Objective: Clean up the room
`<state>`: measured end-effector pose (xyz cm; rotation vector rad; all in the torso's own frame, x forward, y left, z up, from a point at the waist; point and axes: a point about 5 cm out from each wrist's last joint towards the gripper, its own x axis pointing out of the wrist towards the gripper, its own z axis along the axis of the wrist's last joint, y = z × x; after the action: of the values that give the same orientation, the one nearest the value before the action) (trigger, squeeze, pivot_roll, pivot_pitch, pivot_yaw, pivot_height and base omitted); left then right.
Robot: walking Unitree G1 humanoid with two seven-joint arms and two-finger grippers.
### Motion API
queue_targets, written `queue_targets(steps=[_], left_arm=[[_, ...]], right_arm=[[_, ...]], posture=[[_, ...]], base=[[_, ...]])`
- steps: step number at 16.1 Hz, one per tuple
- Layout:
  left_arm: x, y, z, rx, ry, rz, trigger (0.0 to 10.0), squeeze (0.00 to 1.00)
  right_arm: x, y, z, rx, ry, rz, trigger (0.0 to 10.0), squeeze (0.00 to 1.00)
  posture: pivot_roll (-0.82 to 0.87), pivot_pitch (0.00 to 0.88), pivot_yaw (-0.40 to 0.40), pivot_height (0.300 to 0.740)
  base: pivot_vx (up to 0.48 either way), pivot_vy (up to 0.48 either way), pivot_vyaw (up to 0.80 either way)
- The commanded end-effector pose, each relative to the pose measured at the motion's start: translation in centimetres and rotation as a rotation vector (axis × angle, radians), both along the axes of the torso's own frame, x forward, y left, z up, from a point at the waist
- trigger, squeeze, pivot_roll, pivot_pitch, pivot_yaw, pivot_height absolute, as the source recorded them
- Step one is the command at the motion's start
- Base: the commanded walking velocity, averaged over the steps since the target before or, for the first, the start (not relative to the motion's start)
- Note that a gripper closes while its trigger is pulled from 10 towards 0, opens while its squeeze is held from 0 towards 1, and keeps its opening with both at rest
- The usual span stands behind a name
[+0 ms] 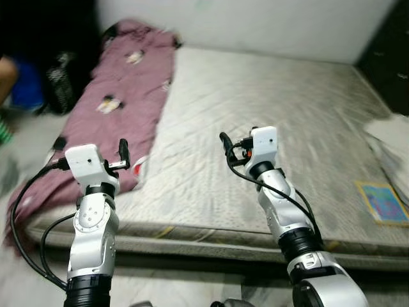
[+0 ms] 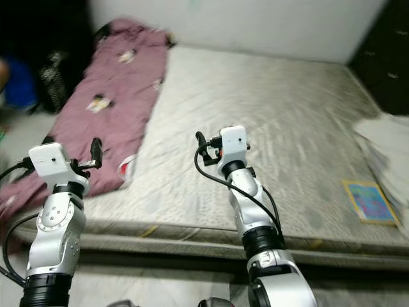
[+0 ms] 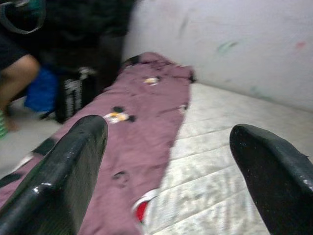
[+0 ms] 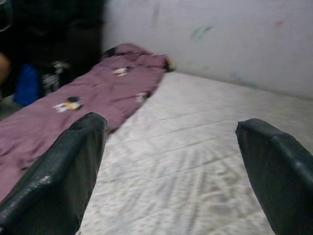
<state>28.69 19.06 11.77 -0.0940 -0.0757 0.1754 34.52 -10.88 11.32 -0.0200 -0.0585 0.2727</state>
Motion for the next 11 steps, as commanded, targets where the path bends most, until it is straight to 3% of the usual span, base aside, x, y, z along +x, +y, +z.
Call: queue_targets(steps=[1, 8, 11], left_arm=[[0.1, -0.41, 0.59, -0.001, -0.029, -0.022, 10.0, 0.0], [0.08, -0.51, 0.59, 0.008, -0.026, -0.029, 10.0, 0.0], [0.28, -0.67, 0.44, 0.004, -0.011, -0.023, 10.0, 0.0]], right_arm=[[0.3, -0.66, 0.25, -0.001, 0.001, -0.02, 10.0, 0.0], [0.26, -0.68, 0.23, 0.004, 0.002, -0.025, 10.0, 0.0], [0.3, -0.75, 0.19, 0.005, 0.005, -0.028, 10.0, 0.0]], posture=[[0.05, 0.0, -0.063, 0.74], [0.05, 0.0, -0.059, 0.74], [0.05, 0.0, -0.059, 0.74]], base=[[0.337, 0.0, -0.68], [0.341, 0.0, 0.0], [0.087, 0.0, 0.0]])
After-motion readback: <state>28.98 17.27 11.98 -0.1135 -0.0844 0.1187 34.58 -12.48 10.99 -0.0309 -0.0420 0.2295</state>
